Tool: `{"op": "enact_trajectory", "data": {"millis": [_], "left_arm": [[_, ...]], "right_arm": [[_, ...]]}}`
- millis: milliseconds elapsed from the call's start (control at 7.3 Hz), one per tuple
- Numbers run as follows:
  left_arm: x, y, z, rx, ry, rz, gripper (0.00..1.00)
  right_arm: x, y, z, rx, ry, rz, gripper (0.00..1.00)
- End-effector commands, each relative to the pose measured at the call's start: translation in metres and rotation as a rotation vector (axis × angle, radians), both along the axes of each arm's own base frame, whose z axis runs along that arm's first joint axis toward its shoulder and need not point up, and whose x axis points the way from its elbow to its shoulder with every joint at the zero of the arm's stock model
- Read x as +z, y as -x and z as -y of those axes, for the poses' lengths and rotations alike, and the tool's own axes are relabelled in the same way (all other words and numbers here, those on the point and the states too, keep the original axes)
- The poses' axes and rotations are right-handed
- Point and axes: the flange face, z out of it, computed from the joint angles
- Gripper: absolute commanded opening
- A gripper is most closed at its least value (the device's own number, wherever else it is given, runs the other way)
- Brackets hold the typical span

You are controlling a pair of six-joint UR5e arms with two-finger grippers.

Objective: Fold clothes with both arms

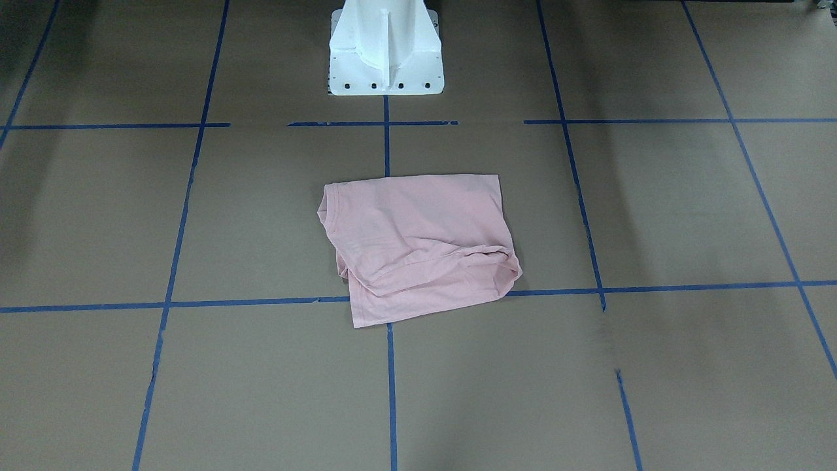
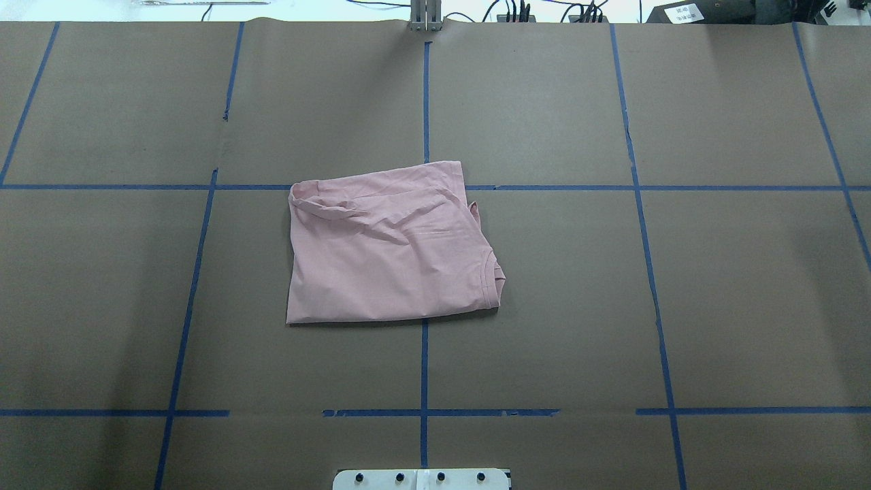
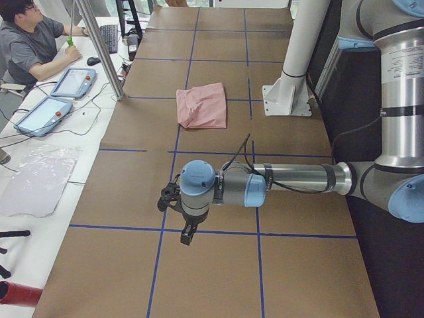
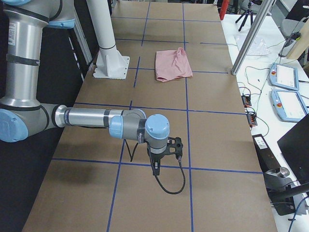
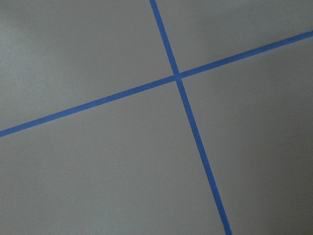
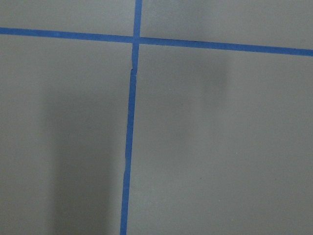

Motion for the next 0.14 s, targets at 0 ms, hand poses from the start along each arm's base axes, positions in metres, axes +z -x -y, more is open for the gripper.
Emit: {"op": "enact_trajectory", "data": {"millis": [0], "left_arm": [[-0.0017,0.0005,0.0001,-0.001,-0.003,0.001,1.00]], "right_arm": [[0.0002,0.0000,-0.0003,0.000,0.001,0.000,1.00]]}}
